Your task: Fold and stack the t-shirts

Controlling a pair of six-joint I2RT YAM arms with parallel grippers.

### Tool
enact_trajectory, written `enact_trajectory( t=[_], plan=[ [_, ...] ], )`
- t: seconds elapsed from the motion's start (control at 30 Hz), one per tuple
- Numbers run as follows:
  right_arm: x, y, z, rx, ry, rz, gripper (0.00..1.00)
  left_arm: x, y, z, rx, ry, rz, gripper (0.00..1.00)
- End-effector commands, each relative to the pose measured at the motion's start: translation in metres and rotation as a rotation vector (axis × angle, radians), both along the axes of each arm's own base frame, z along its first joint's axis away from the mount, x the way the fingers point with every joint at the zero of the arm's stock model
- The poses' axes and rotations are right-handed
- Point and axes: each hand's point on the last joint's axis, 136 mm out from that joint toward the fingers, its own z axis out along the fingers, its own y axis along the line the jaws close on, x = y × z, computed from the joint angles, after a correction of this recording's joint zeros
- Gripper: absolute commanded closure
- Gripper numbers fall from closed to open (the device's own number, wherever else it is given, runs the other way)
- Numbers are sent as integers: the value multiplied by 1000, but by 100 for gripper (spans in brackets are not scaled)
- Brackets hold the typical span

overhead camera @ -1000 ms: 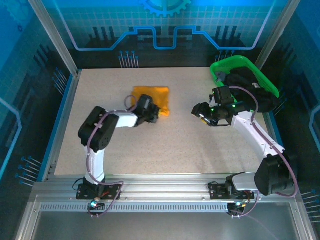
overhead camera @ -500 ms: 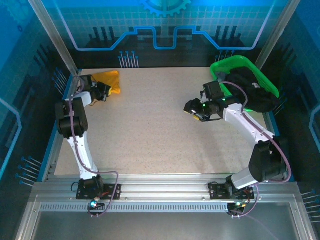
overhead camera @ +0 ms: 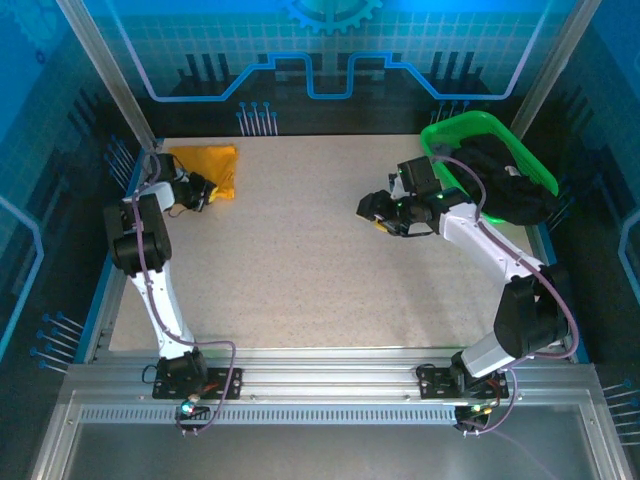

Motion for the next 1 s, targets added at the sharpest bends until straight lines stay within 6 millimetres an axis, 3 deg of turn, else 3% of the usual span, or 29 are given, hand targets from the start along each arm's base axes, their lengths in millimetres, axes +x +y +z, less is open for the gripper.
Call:
enact_trajectory(
  t=[0.0, 0.13, 0.17, 0.2, 0.23, 0.4, 0.53, 0.6, 0.73, 0.9, 0.97],
  plan=[
    [11, 17, 41, 88, -172, 46, 44, -10, 5, 44, 75, -51, -10, 70],
    [15, 20, 72, 152, -293, 43, 37, -27, 0, 77, 120, -82, 14, 32],
    [15, 20, 78, 161, -314, 42, 34, -32, -5, 91, 133, -105, 18, 5],
    [15, 20, 83, 167, -330, 38, 27, -37, -11, 103, 138, -124, 20, 1],
    [15, 19, 89, 175, -345, 35, 1, -44, -20, 113, 141, -140, 20, 1],
    [18, 3, 99, 181, -355, -15, 0, -87, -76, 160, 238, -196, 1, 1],
    [13, -38, 98, 1, -394, -100, 0, -145, -99, 182, 441, -181, 69, 1],
    [7, -69, 94, -149, -400, -167, 0, -180, -94, 187, 587, -146, 127, 1],
    [-11, -142, 56, -512, -330, -335, 0, -238, -68, 188, 875, -159, 188, 1],
    [-18, -185, 18, -794, -573, -376, 0, -261, -49, 160, 1247, -309, -13, 1],
    [-22, -197, -5, -946, -614, -353, 0, -260, -48, 141, 1279, -375, -50, 1]
  ],
)
